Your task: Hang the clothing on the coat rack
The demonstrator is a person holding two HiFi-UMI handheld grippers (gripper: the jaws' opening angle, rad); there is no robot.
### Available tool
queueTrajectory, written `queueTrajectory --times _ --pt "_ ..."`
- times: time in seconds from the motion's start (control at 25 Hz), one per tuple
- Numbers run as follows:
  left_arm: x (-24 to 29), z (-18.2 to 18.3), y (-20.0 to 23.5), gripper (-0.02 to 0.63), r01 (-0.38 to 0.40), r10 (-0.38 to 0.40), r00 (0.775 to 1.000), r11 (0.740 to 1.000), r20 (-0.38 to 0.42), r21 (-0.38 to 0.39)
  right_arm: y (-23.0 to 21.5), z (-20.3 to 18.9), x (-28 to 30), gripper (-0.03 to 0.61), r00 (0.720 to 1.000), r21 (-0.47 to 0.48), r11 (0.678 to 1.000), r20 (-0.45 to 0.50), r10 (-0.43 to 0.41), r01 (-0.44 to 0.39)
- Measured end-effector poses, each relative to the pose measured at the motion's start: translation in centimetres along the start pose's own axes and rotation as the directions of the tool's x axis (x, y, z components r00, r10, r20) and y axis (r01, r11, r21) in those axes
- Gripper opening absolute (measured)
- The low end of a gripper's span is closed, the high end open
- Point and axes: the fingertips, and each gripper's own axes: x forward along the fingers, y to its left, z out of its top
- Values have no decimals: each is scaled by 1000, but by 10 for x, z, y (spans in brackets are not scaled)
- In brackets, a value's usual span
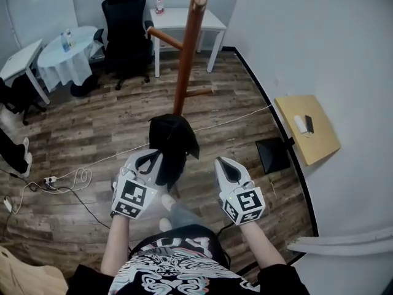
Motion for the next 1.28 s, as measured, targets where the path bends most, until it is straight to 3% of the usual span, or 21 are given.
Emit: queueTrajectory --times 0.2,0.36,0.72,1.04,1.2,1.28 --pt "-35 14 4 -11 -65 86 989 985 124 -163 0 6 -21 2 999 4 1000 28 -17 17" --pt "-50 15 1 -11 -140 164 982 965 97 -222 0 4 -37 2 999 -11 1000 37 17 -17" --pt "-96 21 -58 -11 -269 285 957 941 50 -207 43 -7 -88 2 986 -134 978 26 165 -160" --pt "-132 28 -119 -11 -334 356 933 915 61 -226 33 -6 -155 2 986 -73 988 93 142 -135" --pt "-151 37 -134 -11 -361 391 918 893 67 -267 43 -10 -173 2 984 -71 986 82 158 -152" --pt "-159 40 -134 -11 -384 412 909 888 68 -251 48 -10 -178 2 984 -81 985 77 160 -153"
